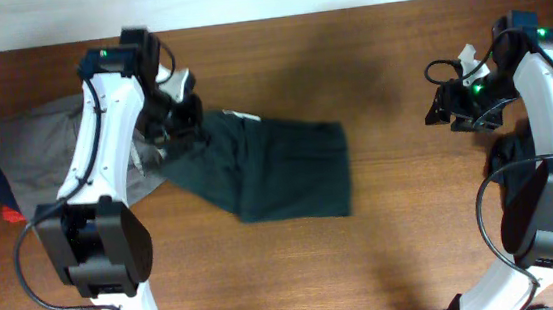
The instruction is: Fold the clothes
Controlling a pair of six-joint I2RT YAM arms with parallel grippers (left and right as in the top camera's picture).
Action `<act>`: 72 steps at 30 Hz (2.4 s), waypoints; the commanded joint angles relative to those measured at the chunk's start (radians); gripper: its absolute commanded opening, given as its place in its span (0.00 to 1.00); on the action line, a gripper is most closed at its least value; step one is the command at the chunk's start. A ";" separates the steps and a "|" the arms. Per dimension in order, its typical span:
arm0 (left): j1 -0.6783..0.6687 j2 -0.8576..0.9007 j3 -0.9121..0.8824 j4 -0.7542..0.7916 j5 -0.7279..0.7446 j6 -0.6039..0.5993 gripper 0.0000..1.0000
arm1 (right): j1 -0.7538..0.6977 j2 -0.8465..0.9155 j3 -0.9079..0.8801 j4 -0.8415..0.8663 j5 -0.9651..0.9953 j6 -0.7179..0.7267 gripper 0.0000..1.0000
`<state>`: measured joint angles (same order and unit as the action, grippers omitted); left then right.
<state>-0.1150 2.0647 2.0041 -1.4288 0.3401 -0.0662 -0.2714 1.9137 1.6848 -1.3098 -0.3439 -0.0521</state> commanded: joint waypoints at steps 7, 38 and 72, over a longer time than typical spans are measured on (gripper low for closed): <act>-0.267 0.005 0.102 -0.019 -0.141 0.010 0.01 | 0.005 0.008 0.014 0.001 -0.024 0.001 0.58; -0.187 0.134 0.706 -0.259 -0.402 -0.061 0.64 | 0.381 0.008 0.014 -0.032 -0.198 -0.178 0.57; 0.002 0.127 0.708 -0.259 -0.303 -0.013 0.65 | 0.774 -0.004 -0.276 0.672 -0.115 0.715 0.04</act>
<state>-0.1154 2.2215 2.6961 -1.6867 0.0265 -0.1116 0.5316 1.9194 1.4059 -0.6296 -0.4717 0.6861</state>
